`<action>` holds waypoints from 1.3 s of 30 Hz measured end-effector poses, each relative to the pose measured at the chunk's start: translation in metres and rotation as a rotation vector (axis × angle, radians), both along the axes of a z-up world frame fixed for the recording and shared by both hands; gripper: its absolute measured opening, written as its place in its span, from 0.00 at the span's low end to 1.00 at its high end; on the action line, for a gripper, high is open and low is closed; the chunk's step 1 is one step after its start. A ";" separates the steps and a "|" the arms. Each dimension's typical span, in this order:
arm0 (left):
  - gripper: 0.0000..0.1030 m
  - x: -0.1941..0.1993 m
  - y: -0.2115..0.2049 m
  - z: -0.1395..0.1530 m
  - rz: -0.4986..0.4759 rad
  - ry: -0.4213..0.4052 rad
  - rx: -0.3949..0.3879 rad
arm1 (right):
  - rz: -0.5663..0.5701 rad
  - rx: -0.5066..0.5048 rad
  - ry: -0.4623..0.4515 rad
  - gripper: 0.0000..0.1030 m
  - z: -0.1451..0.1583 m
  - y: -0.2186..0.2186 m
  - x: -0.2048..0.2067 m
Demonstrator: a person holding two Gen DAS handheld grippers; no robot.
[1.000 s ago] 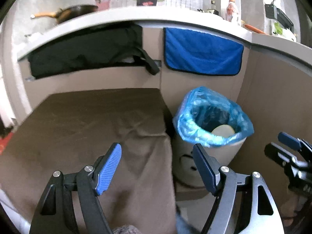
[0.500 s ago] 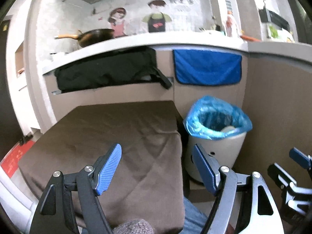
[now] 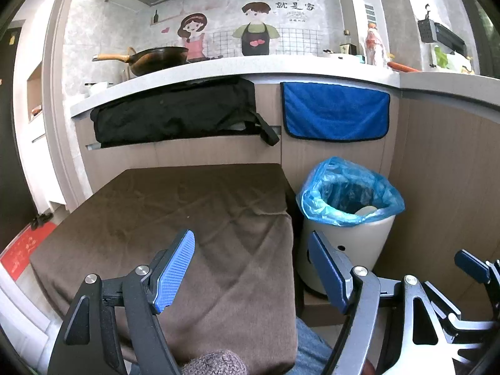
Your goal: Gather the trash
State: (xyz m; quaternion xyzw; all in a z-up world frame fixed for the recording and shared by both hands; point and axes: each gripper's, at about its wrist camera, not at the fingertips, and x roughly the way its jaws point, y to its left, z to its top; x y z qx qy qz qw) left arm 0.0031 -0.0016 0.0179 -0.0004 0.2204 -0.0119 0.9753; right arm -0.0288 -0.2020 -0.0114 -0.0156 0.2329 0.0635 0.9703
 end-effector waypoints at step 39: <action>0.74 -0.003 -0.006 0.002 -0.007 -0.009 0.003 | 0.002 0.012 -0.006 0.78 0.001 -0.002 0.000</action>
